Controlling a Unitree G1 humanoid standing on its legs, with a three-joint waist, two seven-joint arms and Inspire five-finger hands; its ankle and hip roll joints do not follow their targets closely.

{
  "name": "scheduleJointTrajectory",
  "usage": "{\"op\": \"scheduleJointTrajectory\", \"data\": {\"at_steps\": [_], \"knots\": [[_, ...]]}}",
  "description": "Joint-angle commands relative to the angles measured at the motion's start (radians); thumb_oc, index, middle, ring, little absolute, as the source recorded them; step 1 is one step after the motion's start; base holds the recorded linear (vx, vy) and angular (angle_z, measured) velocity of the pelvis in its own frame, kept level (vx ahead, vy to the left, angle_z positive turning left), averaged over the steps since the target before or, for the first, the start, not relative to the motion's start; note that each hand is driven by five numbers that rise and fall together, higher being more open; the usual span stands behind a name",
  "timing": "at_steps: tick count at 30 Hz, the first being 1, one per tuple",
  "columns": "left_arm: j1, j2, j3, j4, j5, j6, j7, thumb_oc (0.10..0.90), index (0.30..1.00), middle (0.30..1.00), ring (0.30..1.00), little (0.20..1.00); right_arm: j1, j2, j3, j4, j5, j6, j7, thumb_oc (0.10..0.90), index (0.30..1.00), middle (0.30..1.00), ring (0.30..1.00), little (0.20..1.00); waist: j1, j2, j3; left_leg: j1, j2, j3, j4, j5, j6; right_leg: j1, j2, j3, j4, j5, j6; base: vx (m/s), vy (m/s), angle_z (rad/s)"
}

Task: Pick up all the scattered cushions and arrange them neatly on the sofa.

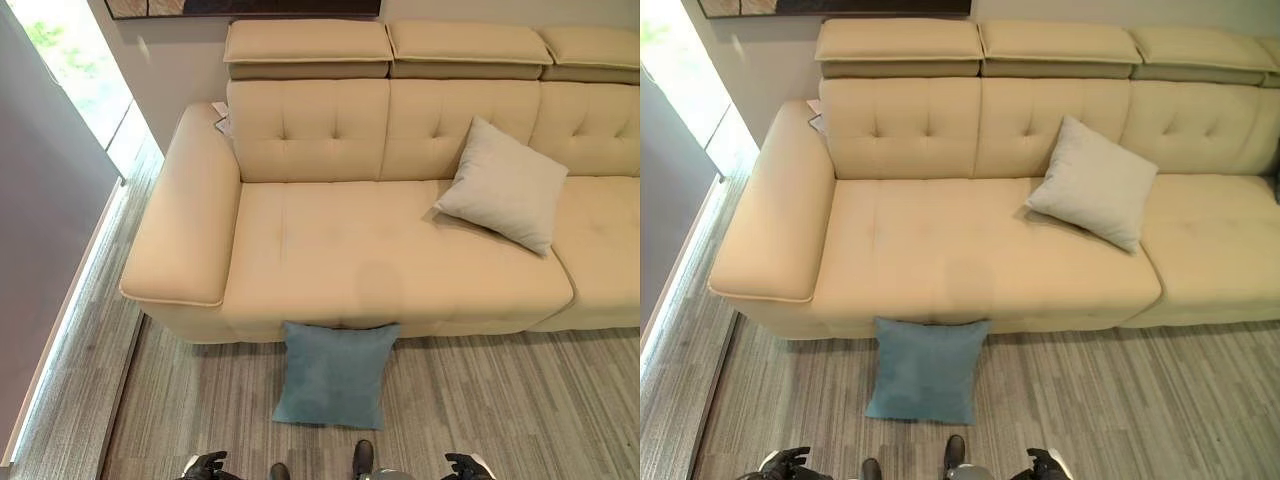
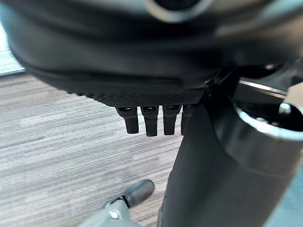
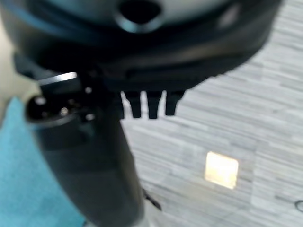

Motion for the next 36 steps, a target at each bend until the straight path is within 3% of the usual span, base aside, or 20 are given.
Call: {"op": "scheduleJointTrajectory", "data": {"at_steps": [1,2,5,6,7,11,13,22,25,29,30,34,36], "knots": [[-0.028,0.013,-0.001,0.008,0.029,-0.026,0.01,0.8,0.9,0.9,0.9,0.9,-0.027,-0.019,0.015,0.011,0.007,-0.014,-0.033,0.8,0.9,0.9,0.9,0.9,-0.009,-0.046,-0.002,-0.047,-0.098,-0.005,0.025,-0.04,0.009,0.043,-0.046,0.021,0.0,-0.049,0.087,-0.06,-0.137,0.32],[-0.042,0.01,-0.015,-0.001,0.028,-0.026,0.006,0.8,0.9,0.9,0.9,0.9,-0.03,-0.027,0.011,0.012,0.019,-0.018,-0.036,0.8,0.9,0.9,0.9,0.9,-0.017,-0.053,0.011,-0.098,-0.088,-0.011,0.122,-0.058,-0.004,0.047,-0.044,0.017,-0.011,-0.054,0.074,-0.08,-0.18,0.43],[-0.063,0.002,-0.033,-0.011,0.019,-0.026,0.007,0.8,0.9,0.9,0.9,0.9,-0.04,-0.04,0.008,0.014,0.037,-0.022,-0.042,0.8,0.9,0.9,0.9,0.9,-0.016,-0.064,0.034,-0.163,-0.076,-0.046,0.226,-0.067,-0.022,0.057,-0.043,0.013,-0.023,-0.064,0.055,-0.06,-0.088,0.38],[-0.063,0.002,-0.033,-0.011,0.019,-0.026,0.007,0.8,0.9,0.9,0.9,0.9,-0.04,-0.04,0.008,0.014,0.037,-0.022,-0.042,0.8,0.9,0.9,0.9,0.9,-0.016,-0.063,0.034,-0.164,-0.076,-0.047,0.227,-0.067,-0.022,0.056,-0.043,0.013,-0.023,-0.064,0.055,0.05,-0.012,0.01],[-0.066,-0.005,-0.041,-0.011,0.008,-0.028,0.007,0.8,0.9,0.9,0.9,0.9,-0.043,-0.046,0.01,0.01,0.044,-0.027,-0.048,0.8,0.9,0.9,0.9,0.9,-0.008,-0.067,0.034,-0.199,-0.08,-0.104,0.203,-0.053,-0.019,0.064,-0.04,0.021,-0.037,-0.062,0.055,0.05,-0.003,-0.01],[-0.065,-0.006,-0.048,-0.008,0.009,-0.028,0.007,0.8,0.9,0.9,0.9,0.9,-0.043,-0.049,0.012,0.008,0.044,-0.026,-0.049,0.8,0.9,0.9,0.9,0.9,-0.005,-0.07,0.031,-0.232,-0.075,-0.126,0.185,-0.033,-0.017,0.064,-0.039,0.031,-0.035,-0.065,0.057,0.07,0.025,0.0],[-0.058,-0.009,-0.046,0.001,0.012,-0.026,0.004,0.8,0.9,0.9,0.9,0.9,-0.043,-0.047,0.013,0.011,0.038,-0.024,-0.046,0.8,0.9,0.9,0.9,0.9,-0.004,-0.056,0.026,-0.213,-0.073,-0.152,0.134,-0.018,-0.013,0.057,-0.027,0.056,-0.021,-0.08,0.055,0.09,0.128,-0.12],[-0.058,0.012,-0.024,-0.012,0.0,-0.024,0.013,0.8,0.9,0.9,0.9,0.9,-0.045,-0.029,0.019,0.016,0.029,-0.016,-0.044,0.8,0.9,0.9,0.9,0.9,0.003,-0.055,0.017,-0.166,-0.09,-0.11,0.102,-0.035,0.017,0.034,-0.057,0.104,0.049,-0.096,0.071,0.09,0.12,-0.33],[-0.081,0.032,-0.009,-0.039,-0.029,-0.035,0.033,0.8,0.9,0.9,0.9,0.9,-0.068,-0.028,0.009,-0.011,0.065,-0.025,-0.053,0.8,0.9,0.9,0.9,0.9,0.006,-0.056,0.04,-0.198,-0.096,-0.096,0.122,-0.044,0.029,-0.025,-0.066,0.116,0.097,-0.096,0.079,-0.07,0.073,-0.18],[-0.152,0.054,0.001,-0.092,-0.11,-0.075,0.094,0.8,0.9,0.9,0.9,0.9,-0.148,-0.048,-0.007,-0.071,0.118,-0.05,-0.109,0.8,0.9,0.9,0.9,0.9,0.005,-0.044,0.111,-0.334,-0.102,-0.077,0.191,-0.046,0.037,-0.207,-0.094,0.125,0.209,-0.083,0.078,-0.18,0.06,-0.21],[-0.153,0.054,0.001,-0.092,-0.11,-0.075,0.094,0.8,0.9,0.9,0.9,0.9,-0.149,-0.048,-0.007,-0.071,0.118,-0.05,-0.109,0.8,0.9,0.9,0.9,0.9,0.005,-0.044,0.111,-0.336,-0.102,-0.076,0.195,-0.05,0.037,-0.21,-0.095,0.125,0.214,-0.087,0.078,-0.11,0.016,-0.05],[-0.229,0.067,-0.029,-0.189,-0.174,-0.128,0.183,0.8,0.9,0.9,0.9,0.9,-0.229,-0.069,-0.018,-0.164,0.16,-0.081,-0.204,0.8,0.9,0.9,0.9,0.9,0.002,-0.024,0.159,-0.542,-0.103,-0.069,0.313,-0.056,0.046,-0.422,-0.122,0.124,0.332,-0.092,0.059,-0.16,0.001,0.01],[-0.262,0.066,-0.04,-0.211,-0.193,-0.136,0.207,0.8,0.9,0.9,0.9,0.9,-0.261,-0.071,-0.021,-0.19,0.176,-0.093,-0.238,0.8,0.9,0.9,0.9,0.9,-0.002,-0.02,0.163,-0.616,-0.093,-0.073,0.374,-0.094,0.041,-0.495,-0.13,0.127,0.389,-0.128,0.06,-0.06,-0.032,0.05]]}}
